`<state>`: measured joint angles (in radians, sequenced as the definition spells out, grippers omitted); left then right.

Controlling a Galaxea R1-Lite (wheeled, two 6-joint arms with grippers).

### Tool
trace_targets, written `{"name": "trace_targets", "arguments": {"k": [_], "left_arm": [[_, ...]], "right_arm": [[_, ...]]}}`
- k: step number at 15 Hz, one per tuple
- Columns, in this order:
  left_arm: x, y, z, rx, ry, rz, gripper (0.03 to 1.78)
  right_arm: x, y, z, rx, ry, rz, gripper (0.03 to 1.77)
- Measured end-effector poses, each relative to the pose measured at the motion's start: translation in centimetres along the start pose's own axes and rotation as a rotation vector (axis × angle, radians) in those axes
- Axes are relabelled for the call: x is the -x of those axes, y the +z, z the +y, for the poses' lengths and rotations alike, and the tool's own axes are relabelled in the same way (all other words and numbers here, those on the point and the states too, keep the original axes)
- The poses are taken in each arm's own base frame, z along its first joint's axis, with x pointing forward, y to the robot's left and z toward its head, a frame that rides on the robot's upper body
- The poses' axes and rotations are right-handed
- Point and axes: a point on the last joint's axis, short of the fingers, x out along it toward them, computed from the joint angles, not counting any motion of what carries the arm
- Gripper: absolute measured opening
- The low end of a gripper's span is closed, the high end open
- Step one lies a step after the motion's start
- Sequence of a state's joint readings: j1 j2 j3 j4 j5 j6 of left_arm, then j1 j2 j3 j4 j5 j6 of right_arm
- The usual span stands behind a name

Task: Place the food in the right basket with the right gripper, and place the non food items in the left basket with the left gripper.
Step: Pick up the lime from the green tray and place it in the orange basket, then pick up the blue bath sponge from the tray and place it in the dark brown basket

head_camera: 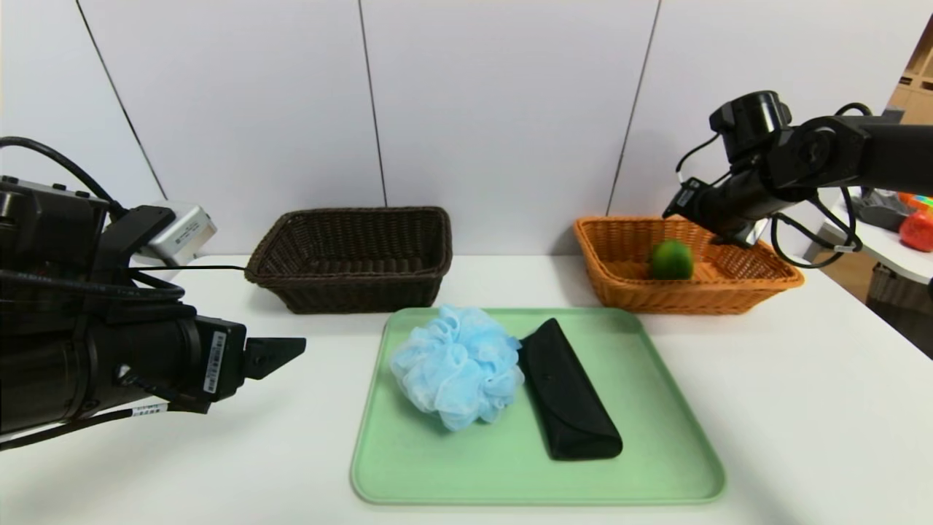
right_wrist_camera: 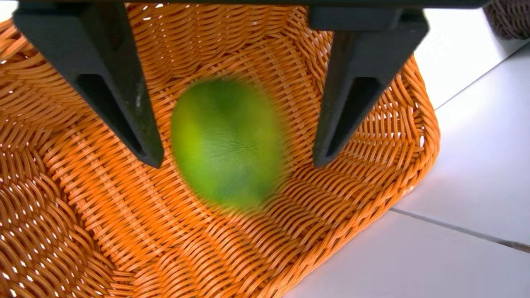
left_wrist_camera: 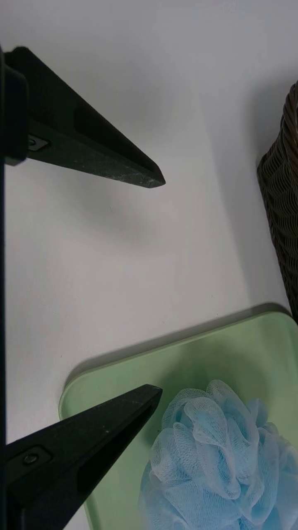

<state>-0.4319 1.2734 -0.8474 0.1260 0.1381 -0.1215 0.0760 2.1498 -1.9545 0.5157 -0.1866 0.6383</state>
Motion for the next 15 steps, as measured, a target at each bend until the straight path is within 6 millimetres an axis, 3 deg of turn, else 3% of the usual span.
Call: {"name": "trace_targets", "arguments": {"k": [6, 10, 15], "left_arm": [[-0.1, -0.1, 0.0, 0.000, 0.002, 0.005, 1.69], [0.1, -0.1, 0.0, -0.002, -0.001, -0.001, 1.69], [0.4, 0.2, 0.0, -0.008, 0.021, -0.018, 1.69]], "right_arm": [[0.6, 0.3, -0.1, -0.007, 0.005, -0.006, 1.50], [2.2, 0.5, 0.0, 0.032, -0.005, -0.013, 1.59], [7.6, 0.2, -0.2, 0.293, -0.026, 0.037, 1.65]]}}
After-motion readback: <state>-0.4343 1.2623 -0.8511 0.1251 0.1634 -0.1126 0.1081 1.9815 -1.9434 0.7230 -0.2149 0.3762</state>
